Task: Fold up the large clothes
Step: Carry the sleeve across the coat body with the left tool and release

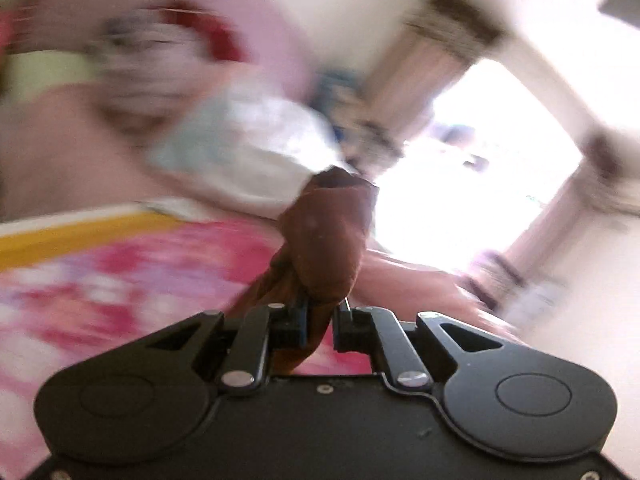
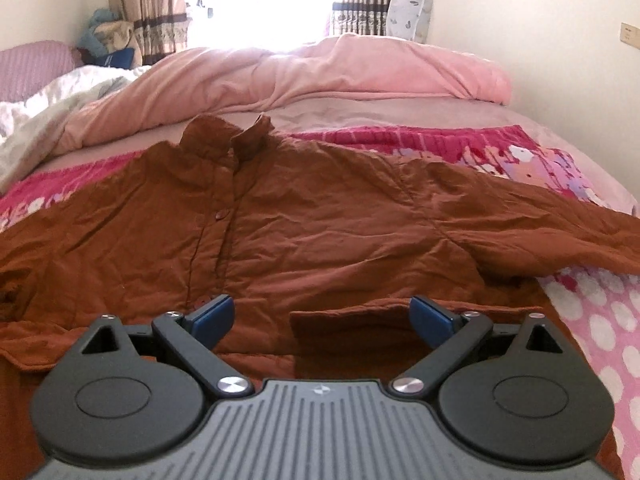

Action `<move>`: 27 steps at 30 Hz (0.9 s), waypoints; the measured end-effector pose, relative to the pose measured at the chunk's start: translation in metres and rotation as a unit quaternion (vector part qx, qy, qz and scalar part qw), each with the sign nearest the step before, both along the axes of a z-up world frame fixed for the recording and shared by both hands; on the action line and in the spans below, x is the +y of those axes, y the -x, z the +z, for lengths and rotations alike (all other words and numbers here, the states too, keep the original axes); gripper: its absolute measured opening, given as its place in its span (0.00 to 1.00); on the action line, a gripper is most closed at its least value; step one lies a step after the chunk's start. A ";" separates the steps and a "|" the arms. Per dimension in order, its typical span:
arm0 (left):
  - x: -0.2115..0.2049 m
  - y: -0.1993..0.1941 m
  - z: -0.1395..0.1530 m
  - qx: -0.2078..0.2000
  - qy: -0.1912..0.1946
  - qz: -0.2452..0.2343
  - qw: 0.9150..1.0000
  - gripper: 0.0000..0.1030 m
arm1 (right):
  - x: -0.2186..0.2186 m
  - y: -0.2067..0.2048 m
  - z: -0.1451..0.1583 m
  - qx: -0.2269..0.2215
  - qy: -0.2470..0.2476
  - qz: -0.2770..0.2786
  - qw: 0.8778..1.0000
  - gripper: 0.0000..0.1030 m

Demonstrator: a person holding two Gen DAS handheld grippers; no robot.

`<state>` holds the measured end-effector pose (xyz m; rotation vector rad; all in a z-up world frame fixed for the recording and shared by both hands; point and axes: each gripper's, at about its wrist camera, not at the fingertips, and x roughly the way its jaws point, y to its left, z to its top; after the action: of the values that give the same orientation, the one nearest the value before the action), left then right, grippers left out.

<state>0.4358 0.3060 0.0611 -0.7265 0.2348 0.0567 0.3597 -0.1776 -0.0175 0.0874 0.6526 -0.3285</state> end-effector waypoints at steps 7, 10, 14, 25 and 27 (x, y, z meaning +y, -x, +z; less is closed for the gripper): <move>-0.185 -0.025 0.036 -0.029 -0.004 -0.231 0.973 0.16 | -0.013 0.032 0.016 -0.023 -0.003 -0.009 1.000 1.00; -0.251 -0.038 0.016 0.006 -0.032 -0.292 0.956 0.60 | -0.022 0.039 0.018 -0.027 -0.015 -0.017 0.999 1.00; -0.262 -0.039 -0.005 0.040 -0.074 -0.307 0.948 0.60 | -0.030 0.035 0.017 -0.031 -0.039 0.011 0.999 0.96; -0.130 -0.004 -0.037 0.102 -0.131 -0.168 0.972 0.60 | -0.049 -0.070 -0.032 -0.007 -0.264 0.092 0.960 0.70; -0.126 -0.001 -0.042 0.108 -0.128 -0.172 0.971 0.60 | -0.047 -0.084 -0.042 -0.017 -0.280 0.081 0.957 0.48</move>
<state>0.4368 0.1795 0.0196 -0.4140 0.5502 -0.1635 0.4441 -0.2245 -0.0592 0.5765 0.6992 0.0255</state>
